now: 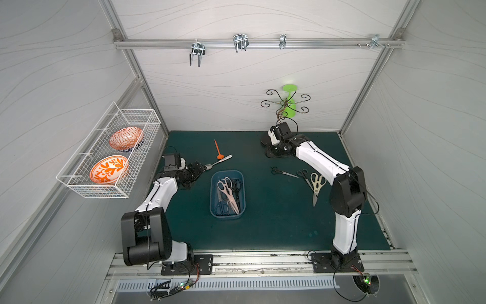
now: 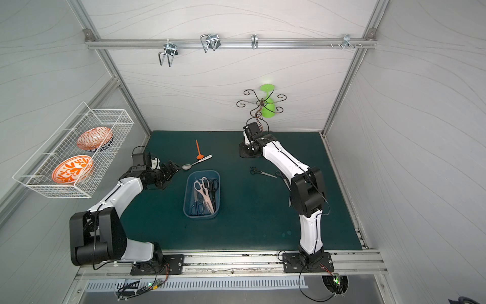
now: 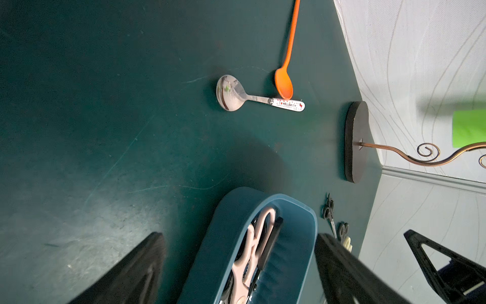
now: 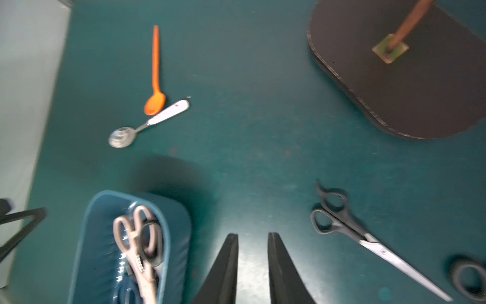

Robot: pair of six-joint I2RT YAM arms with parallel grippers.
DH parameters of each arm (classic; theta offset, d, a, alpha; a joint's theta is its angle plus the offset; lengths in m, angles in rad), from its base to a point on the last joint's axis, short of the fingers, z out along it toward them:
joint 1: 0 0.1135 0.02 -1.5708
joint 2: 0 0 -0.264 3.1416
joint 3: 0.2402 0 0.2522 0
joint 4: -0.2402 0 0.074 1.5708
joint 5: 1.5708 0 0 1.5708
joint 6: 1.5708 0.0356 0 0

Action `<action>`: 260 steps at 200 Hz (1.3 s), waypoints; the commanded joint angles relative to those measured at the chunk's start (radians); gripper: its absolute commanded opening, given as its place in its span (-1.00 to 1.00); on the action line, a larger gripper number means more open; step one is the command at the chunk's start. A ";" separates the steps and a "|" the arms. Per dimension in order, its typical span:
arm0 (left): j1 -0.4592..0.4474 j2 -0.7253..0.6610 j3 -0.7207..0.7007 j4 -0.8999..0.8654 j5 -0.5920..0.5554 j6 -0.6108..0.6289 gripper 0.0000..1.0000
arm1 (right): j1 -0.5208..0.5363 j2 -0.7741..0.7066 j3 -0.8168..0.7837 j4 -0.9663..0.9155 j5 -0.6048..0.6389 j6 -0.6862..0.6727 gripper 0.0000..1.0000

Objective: Put the scissors into the storage box
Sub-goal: Pick up the scissors from the center of the board.

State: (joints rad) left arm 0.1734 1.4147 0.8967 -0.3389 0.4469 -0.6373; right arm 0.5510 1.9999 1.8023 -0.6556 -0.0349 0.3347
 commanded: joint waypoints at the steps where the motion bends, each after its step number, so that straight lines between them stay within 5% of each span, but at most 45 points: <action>1: -0.014 0.019 0.011 0.027 0.026 0.016 0.85 | -0.003 0.082 0.057 -0.137 0.047 -0.122 -0.51; 87: -0.021 0.035 0.018 0.037 0.046 0.007 0.83 | -0.005 0.280 0.179 -0.211 0.136 -0.304 -0.47; 114: -0.020 0.038 0.017 0.040 0.049 0.004 0.83 | -0.021 0.291 0.184 -0.226 0.075 -0.389 -0.24; 160: -0.023 0.040 0.016 0.042 0.049 0.002 0.83 | -0.049 0.270 0.146 -0.238 0.034 -0.509 -0.48; 196: -0.022 0.041 0.016 0.041 0.047 0.005 0.83 | -0.058 0.277 0.142 -0.250 0.105 -0.655 -0.48; 260: -0.023 0.052 0.016 0.035 0.043 0.010 0.83 | -0.072 0.287 0.143 -0.251 0.069 -0.705 -0.41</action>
State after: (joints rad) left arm 0.1543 1.4479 0.8967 -0.3305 0.4866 -0.6392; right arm 0.4843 2.2833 1.9488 -0.8837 0.0444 -0.3233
